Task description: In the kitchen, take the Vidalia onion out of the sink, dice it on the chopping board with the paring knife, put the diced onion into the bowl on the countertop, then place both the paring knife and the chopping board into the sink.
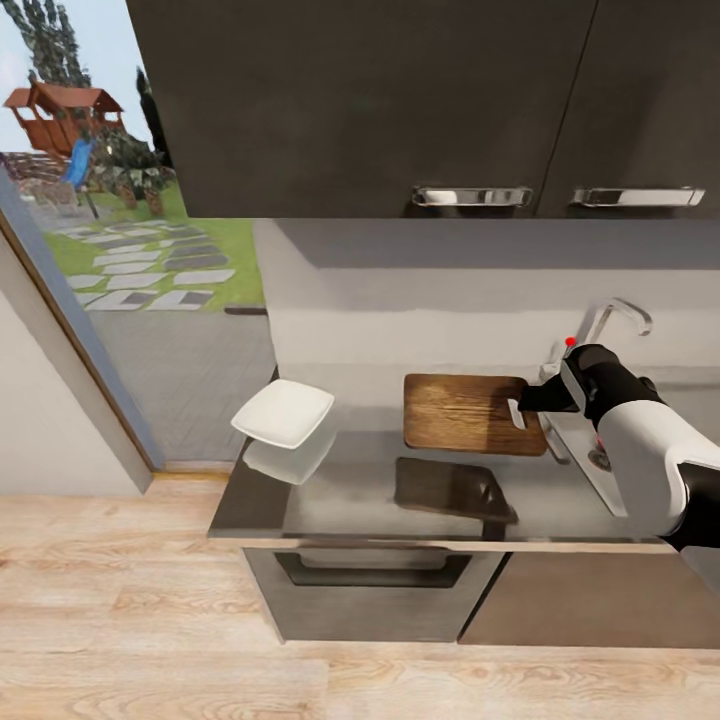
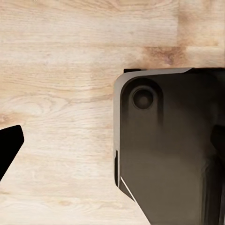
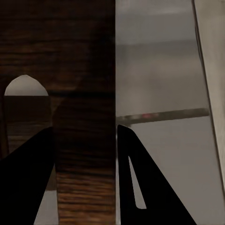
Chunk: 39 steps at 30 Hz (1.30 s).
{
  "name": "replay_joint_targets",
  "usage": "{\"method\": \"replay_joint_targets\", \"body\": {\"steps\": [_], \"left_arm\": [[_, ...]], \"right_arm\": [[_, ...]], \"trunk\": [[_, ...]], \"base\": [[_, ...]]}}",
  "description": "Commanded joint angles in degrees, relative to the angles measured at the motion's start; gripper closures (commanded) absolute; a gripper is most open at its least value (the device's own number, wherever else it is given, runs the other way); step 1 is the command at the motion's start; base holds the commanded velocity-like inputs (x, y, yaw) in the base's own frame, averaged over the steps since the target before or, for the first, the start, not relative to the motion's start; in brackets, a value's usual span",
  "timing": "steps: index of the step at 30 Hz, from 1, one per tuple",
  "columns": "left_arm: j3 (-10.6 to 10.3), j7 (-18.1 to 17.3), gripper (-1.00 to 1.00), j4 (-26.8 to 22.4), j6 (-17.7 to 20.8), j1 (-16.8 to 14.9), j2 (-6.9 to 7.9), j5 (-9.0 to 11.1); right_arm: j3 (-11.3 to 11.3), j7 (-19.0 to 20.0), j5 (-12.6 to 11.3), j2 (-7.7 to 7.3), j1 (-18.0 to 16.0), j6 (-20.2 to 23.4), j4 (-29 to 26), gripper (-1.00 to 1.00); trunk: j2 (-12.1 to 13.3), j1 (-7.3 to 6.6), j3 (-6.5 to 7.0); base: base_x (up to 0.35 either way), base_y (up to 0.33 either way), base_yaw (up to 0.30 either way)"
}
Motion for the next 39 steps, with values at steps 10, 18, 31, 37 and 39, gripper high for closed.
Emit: {"method": "replay_joint_targets", "body": {"steps": [10, 18, 31, 37, 39], "left_arm": [[-0.01, -0.01, -1.0, -0.01, -0.16, -0.01, -0.01, 0.06], [-0.01, -0.01, -1.0, -0.02, -0.14, -0.01, 0.01, 0.06], [-0.01, -0.01, -1.0, -0.01, -0.14, -0.01, 0.0, 0.06], [-0.01, -0.01, -1.0, -0.01, -0.13, -0.01, -0.02, 0.06], [-0.01, -0.01, -1.0, -0.03, -0.15, -0.01, 0.0, 0.06]], "right_arm": [[-0.39, 0.39, 0.64, 0.0, -0.05, 0.19, 1.54, 1.0], [-0.35, 0.47, 0.7, -0.07, -0.05, 0.11, 3.37, 1.0], [-0.34, 0.48, 0.76, -0.18, -0.05, 0.18, 3.61, 1.0], [0.17, 0.48, 0.79, -0.11, -0.05, 0.26, 4.3, 1.0], [0.8, 0.48, 0.79, -0.06, -0.05, 0.27, 4.65, 1.0]], "trunk": [[-0.11, 0.04, -0.13], [-0.11, 0.04, -0.13], [-0.11, 0.04, -0.18], [-0.11, 0.04, -0.52], [-0.11, 0.04, -0.65]], "base": [[0.008, 0.0, 0.0], [0.0, 0.0, 0.0], [0.0, 0.0, 0.0], [0.0, 0.0, 0.0], [0.0, -0.052, 0.0]]}}
